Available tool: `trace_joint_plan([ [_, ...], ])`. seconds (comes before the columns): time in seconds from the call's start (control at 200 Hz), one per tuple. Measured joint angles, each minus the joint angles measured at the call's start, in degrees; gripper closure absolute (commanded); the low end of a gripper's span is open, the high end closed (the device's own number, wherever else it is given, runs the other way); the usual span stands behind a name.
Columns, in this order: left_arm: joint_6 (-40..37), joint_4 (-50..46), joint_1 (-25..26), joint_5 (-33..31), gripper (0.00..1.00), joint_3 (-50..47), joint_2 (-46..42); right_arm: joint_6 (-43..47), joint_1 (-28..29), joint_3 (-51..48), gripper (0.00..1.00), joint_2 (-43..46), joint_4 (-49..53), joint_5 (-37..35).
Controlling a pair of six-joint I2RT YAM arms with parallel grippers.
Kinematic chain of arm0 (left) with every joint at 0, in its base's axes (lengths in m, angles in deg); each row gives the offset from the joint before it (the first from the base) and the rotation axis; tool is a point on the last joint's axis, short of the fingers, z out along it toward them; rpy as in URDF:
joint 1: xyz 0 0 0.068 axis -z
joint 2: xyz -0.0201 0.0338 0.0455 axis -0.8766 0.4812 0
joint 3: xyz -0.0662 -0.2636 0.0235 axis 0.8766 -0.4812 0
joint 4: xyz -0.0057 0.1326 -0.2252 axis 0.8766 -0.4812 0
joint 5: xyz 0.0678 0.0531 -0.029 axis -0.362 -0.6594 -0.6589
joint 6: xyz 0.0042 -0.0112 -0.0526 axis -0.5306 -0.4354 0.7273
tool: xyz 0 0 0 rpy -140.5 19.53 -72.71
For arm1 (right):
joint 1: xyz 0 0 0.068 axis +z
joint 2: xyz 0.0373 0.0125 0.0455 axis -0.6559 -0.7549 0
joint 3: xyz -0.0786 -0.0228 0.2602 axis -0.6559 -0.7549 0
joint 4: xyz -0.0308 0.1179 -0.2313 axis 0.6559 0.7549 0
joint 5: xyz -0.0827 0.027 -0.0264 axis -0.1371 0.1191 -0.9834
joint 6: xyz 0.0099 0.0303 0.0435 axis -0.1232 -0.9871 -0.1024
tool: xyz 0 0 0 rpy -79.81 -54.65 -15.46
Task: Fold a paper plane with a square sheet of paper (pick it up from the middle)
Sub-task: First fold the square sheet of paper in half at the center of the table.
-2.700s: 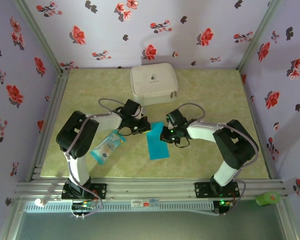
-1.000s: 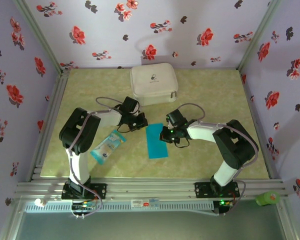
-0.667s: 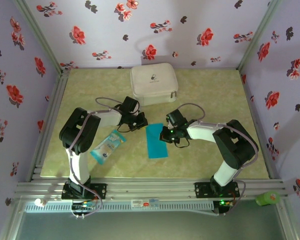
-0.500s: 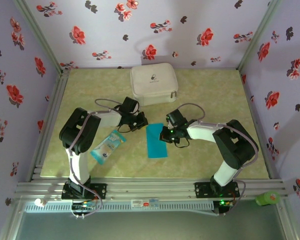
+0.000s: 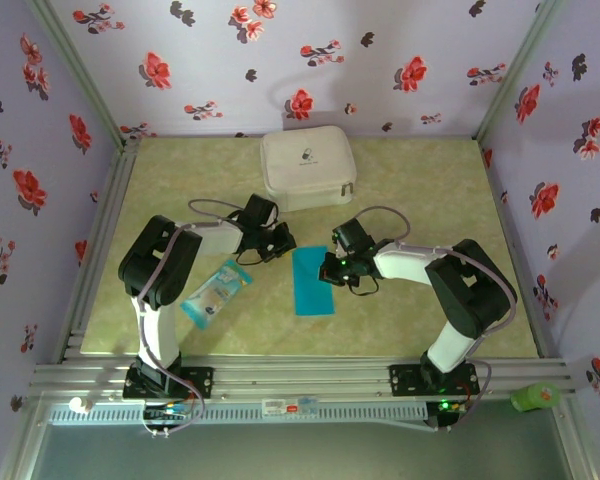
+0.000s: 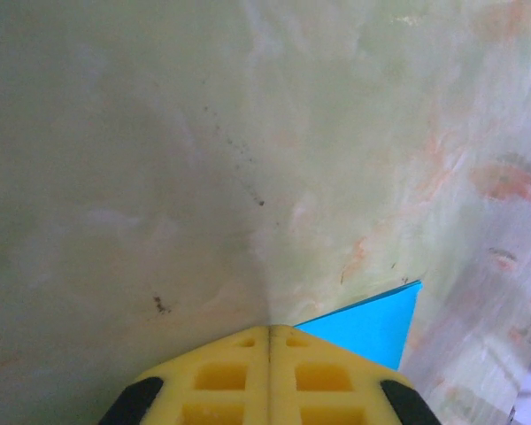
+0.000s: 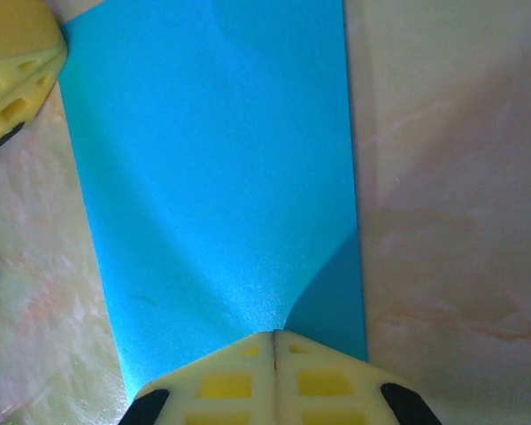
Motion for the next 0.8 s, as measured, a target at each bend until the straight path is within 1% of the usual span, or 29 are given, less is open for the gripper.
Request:
trace_joint_plan([
  [0.215, 0.2, 0.8, -0.1, -3.2, 0.96, -0.5, -0.7, 0.0, 0.0, 0.0, 1.0, 0.0, -0.1, 0.0],
  [0.38, 0.2, 0.8, 0.0, -3.3, 0.95, -0.5, -0.7, 0.0, 0.0, 0.0, 1.0, 0.0, 0.1, 0.0],
  [0.525, -0.3, -0.1, 0.6, -4.4, 0.93, -0.5, -1.3, 0.0, 0.0, 0.0, 1.0, 0.0, 0.0, 0.0],
  [0.8, -1.0, -5.1, 2.3, -8.9, 0.86, -1.9, -9.2, 0.0, 0.0, -0.1, 1.0, 0.0, 0.0, 0.0],
])
